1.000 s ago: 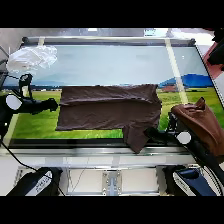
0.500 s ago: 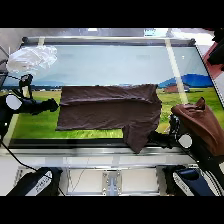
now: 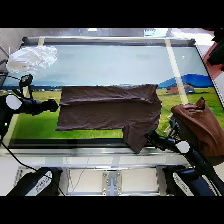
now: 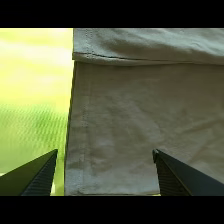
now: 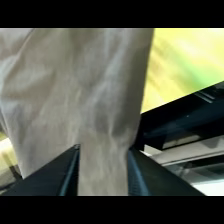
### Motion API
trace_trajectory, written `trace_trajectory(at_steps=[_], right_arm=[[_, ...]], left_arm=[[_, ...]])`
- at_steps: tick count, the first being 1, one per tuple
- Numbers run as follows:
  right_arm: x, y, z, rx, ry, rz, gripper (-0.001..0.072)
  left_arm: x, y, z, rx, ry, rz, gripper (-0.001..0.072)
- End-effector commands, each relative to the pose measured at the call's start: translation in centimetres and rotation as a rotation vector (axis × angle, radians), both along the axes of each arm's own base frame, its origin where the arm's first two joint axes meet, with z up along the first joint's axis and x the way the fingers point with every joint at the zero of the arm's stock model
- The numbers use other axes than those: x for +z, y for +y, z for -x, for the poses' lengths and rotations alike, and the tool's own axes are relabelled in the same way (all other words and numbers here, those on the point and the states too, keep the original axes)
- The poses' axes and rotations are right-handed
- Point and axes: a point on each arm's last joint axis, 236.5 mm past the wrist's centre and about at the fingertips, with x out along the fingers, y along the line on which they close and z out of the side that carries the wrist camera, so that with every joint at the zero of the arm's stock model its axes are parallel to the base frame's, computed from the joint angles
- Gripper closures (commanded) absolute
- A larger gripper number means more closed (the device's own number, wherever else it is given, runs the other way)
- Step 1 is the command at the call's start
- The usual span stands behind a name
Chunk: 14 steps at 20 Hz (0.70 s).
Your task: Fold the shirts.
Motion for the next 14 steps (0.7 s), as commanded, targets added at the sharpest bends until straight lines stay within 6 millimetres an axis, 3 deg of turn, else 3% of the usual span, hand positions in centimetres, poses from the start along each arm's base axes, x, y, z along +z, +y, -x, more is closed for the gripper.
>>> trace_trajectory(at_steps=[1, 2, 3, 4, 6, 9, 11, 13, 14], right_arm=[[0.0, 0.3, -0.4, -0.023, -0.013, -0.025, 0.0375], [-0.2, 0.3, -0.4, -0.018, -0.009, -0.026, 0.0461], [-0.3, 0.3, -0.4, -0.019, -0.008, -0.025, 0.0605], [-0.2, 0.3, -0.6, -0.024, -0.016, -0.025, 0.0684], [0.3, 0.3, -1.1, -0.014, -0.040, -0.021, 0.0684], [1.2, 0.5, -1.9, 0.001, -0.066, -0.021, 0.0684], [1.5, 0.6, -2.1, 0.003, -0.075, -0.024, 0.0684], [1.4, 0.7, -1.9, 0.009, -0.066, -0.026, 0.0684], [1.3, 0.8, -1.7, 0.014, -0.060, -0.029, 0.0684]], left_arm=[[0.1, -0.2, 0.0, 0.002, -0.002, 0.011, 0.0029], [0.1, -0.2, 0.0, 0.001, -0.002, 0.010, 0.0029], [0.1, -0.2, 0.0, 0.001, -0.002, 0.010, 0.0029], [0.1, -0.2, 0.0, 0.000, -0.002, 0.009, 0.0029], [0.2, 0.2, -0.3, -0.007, -0.018, -0.013, 0.0029], [-0.2, 2.9, 0.0, 0.068, 0.001, -0.103, 0.0029], [-2.7, 4.5, 2.2, 0.150, 0.097, -0.141, 0.0032], [-5.9, 4.1, 5.0, 0.247, 0.201, -0.090, 0.0109], [-7.0, 3.7, 5.9, 0.296, 0.233, -0.055, 0.0111]])
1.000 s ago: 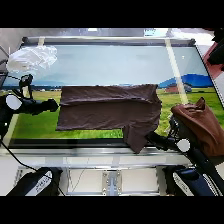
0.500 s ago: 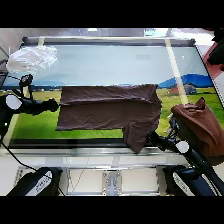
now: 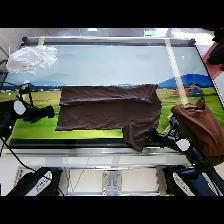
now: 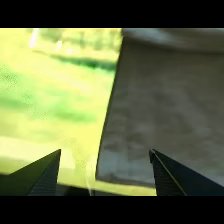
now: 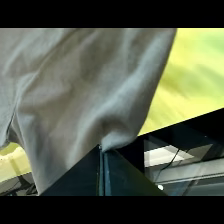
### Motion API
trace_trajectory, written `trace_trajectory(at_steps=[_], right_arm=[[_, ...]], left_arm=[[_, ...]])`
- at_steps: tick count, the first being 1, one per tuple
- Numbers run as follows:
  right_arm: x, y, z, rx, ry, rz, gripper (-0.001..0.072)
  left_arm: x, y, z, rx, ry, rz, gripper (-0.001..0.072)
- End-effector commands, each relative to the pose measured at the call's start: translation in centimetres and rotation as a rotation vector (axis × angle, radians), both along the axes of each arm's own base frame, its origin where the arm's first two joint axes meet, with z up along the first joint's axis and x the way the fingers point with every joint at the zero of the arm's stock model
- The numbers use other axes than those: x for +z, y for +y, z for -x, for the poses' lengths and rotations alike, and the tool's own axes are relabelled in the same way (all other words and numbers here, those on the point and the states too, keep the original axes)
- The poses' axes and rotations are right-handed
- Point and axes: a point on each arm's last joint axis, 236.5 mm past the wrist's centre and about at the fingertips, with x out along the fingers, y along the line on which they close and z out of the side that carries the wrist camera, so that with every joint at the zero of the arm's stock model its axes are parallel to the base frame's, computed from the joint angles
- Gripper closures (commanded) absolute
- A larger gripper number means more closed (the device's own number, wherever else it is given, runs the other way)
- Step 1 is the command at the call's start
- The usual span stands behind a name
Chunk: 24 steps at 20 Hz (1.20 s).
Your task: Fold the shirts.
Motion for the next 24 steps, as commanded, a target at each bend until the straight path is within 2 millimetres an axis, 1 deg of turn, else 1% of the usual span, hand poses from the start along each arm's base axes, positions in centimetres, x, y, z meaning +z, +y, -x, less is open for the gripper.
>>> trace_trajectory(at_steps=[1, 2, 4, 6, 7, 10, 11, 14, 16, 17, 18, 19, 20, 21, 22, 24], right_arm=[[0.1, 0.3, 0.3, 0.017, 0.011, -0.007, 0.0684], [0.0, 0.4, 0.4, 0.024, 0.015, -0.007, 0.0684], [0.0, 0.5, 0.6, 0.050, 0.009, 0.003, 0.0684], [0.0, 0.4, 0.5, 0.050, 0.006, 0.005, 0.0684], [0.0, 0.4, 0.5, 0.050, 0.006, 0.005, 0.0684], [0.0, 0.5, 0.6, 0.065, -0.001, 0.013, 0.0684], [0.0, 0.5, 0.5, 0.064, -0.002, 0.012, 0.0684], [0.0, 0.5, 0.6, 0.065, 0.000, 0.011, 0.0684], [0.0, 0.6, 0.6, 0.063, 0.001, 0.006, 0.0684], [0.1, 0.6, 0.6, 0.060, 0.001, 0.003, 0.0684], [0.1, 0.6, 0.6, 0.060, 0.001, 0.002, 0.0684], [0.1, 0.6, 0.6, 0.059, 0.001, 0.001, 0.0684], [0.1, 0.6, 0.5, 0.058, 0.001, -0.001, 0.0684], [0.1, 0.6, 0.5, 0.058, 0.001, -0.002, 0.0684], [0.1, 0.6, 0.5, 0.057, 0.002, -0.002, 0.0684], [0.1, 0.7, 0.5, 0.055, 0.001, -0.004, 0.0684]], left_arm=[[-3.5, 0.1, 3.4, 0.181, 0.113, 0.045, 0.0110], [-4.0, 0.0, 4.1, 0.213, 0.135, 0.058, 0.0110], [-4.3, -0.2, 5.2, 0.262, 0.156, 0.073, 0.0111], [-4.7, -1.0, 6.3, 0.272, 0.196, 0.105, 0.0111], [-5.0, -1.6, 6.4, 0.279, 0.204, 0.131, 0.0111], [-5.9, -4.0, 6.2, 0.315, 0.189, 0.250, 0.0111], [-6.4, -4.5, 6.0, 0.333, 0.175, 0.276, 0.0111], [-7.6, -5.1, 5.7, 0.405, 0.146, 0.330, 0.0111], [-8.0, -4.9, 5.4, 0.436, 0.122, 0.337, 0.0112], [-7.9, -4.8, 5.0, 0.452, 0.099, 0.341, 0.0112], [-7.8, -4.6, 4.3, 0.464, 0.071, 0.343, 0.0133], [-7.7, -4.4, 3.8, 0.470, 0.046, 0.345, 0.0232], [-7.5, -4.3, 3.4, 0.475, 0.027, 0.346, 0.0380], [-7.4, -4.1, 3.0, 0.480, 0.008, 0.348, 0.0463], [-7.3, -4.0, 2.7, 0.480, -0.004, 0.347, 0.0477], [-7.3, -4.0, 2.7, 0.480, -0.006, 0.347, 0.0477]])
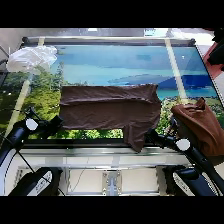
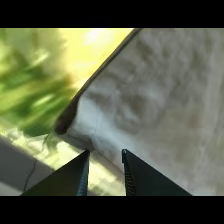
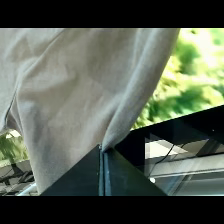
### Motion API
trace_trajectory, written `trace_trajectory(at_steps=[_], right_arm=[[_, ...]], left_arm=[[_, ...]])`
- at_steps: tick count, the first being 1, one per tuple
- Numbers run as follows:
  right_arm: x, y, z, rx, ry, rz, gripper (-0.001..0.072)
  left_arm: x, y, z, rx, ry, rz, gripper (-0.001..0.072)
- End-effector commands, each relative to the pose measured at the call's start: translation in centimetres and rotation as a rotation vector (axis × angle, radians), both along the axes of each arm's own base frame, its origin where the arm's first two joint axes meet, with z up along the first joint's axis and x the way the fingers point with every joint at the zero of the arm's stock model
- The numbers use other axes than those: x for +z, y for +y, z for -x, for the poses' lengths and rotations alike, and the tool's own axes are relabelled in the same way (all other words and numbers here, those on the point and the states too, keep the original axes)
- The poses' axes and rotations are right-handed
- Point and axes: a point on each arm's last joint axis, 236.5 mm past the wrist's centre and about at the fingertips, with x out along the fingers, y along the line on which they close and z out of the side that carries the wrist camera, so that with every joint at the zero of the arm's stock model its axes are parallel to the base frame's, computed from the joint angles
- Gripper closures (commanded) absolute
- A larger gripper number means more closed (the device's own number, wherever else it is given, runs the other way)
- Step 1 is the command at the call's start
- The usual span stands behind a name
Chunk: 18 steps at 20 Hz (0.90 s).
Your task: Fold the shirts.
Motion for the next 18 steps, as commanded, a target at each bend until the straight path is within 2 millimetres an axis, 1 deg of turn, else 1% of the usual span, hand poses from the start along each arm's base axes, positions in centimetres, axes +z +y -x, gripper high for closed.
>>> trace_trajectory(at_steps=[1, 4, 7, 10, 14, 15, 16, 18], right_arm=[[0.1, 0.1, -0.1, -0.004, -0.001, -0.005, 0.0684], [0.1, 0.1, -0.1, -0.005, -0.001, -0.006, 0.0684], [0.1, 0.1, -0.1, -0.006, -0.002, -0.007, 0.0684], [0.1, 0.0, -0.2, -0.008, -0.004, -0.006, 0.0684], [0.2, -0.1, -0.5, -0.019, -0.016, -0.006, 0.0684], [0.3, 0.0, -0.5, -0.021, -0.015, -0.009, 0.0684], [0.3, 0.0, -0.5, -0.021, -0.015, -0.009, 0.0684], [0.3, -0.1, -0.5, -0.021, -0.016, -0.009, 0.0684]], left_arm=[[-0.1, 0.1, -0.5, 0.020, -0.023, 0.000, 0.0476], [-1.1, 0.0, 0.9, 0.005, 0.030, -0.001, 0.0477], [-1.5, -0.2, 2.3, -0.011, 0.085, 0.005, 0.0477], [-1.4, -0.1, 1.8, -0.006, 0.065, 0.001, 0.0476], [-0.9, 0.7, 0.0, 0.008, -0.013, -0.029, 0.0484], [-0.9, 0.7, -0.2, 0.009, -0.020, -0.031, 0.0627], [-0.9, 0.8, -0.3, 0.009, -0.024, -0.033, 0.0691], [-0.9, 0.8, -0.2, 0.003, -0.024, -0.037, 0.0692]])
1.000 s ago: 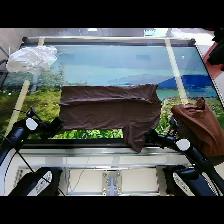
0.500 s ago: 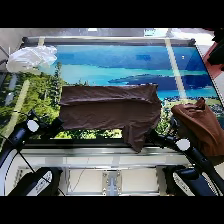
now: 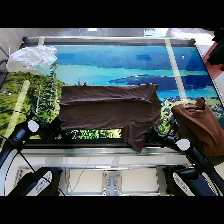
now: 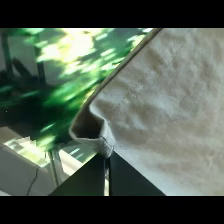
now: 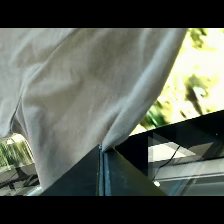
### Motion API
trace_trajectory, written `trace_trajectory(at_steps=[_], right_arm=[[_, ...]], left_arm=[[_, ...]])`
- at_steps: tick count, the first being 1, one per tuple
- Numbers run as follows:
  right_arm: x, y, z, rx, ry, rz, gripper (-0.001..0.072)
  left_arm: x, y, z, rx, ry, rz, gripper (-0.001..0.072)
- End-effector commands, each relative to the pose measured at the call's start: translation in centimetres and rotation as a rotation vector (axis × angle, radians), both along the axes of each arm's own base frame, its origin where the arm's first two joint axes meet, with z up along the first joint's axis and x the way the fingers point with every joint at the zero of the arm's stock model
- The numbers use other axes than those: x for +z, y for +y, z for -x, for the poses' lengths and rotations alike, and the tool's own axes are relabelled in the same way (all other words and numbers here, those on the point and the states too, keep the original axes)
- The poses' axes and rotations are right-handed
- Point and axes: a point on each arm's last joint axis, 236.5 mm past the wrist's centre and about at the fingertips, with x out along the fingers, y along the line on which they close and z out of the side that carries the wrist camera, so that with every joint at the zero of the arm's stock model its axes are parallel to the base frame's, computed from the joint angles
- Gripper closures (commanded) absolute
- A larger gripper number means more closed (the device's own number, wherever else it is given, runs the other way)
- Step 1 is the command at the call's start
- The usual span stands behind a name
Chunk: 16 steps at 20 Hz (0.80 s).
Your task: Fold the shirts.
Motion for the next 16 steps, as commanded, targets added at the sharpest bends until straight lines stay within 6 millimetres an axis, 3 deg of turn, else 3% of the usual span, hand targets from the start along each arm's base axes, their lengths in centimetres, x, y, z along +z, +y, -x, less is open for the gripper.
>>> trace_trajectory(at_steps=[1, 4, 7, 10, 13, 16], right_arm=[[0.1, 0.0, -0.2, -0.005, -0.005, -0.002, 0.0684], [1.7, 0.5, -0.7, 0.040, -0.062, -0.001, 0.0685], [5.8, 0.9, -1.5, 0.136, -0.162, 0.040, 0.0686], [10.5, 0.3, -3.6, 0.131, -0.274, 0.079, 0.0688], [15.1, -0.4, -5.7, 0.149, -0.391, 0.149, 0.0689], [19.2, -1.1, -8.2, 0.148, -0.482, 0.208, 0.0691]], left_arm=[[0.2, 0.2, -0.5, -0.004, -0.022, -0.010, 0.0692], [2.3, -0.4, -2.2, -0.045, -0.082, 0.001, 0.0693], [8.2, -0.3, -5.2, -0.185, -0.223, -0.069, 0.0693], [13.5, 0.4, -7.7, -0.256, -0.332, -0.155, 0.0693], [17.7, 1.2, -10.0, -0.272, -0.448, -0.222, 0.0694], [20.1, 0.9, -11.4, -0.321, -0.510, -0.253, 0.0694]])
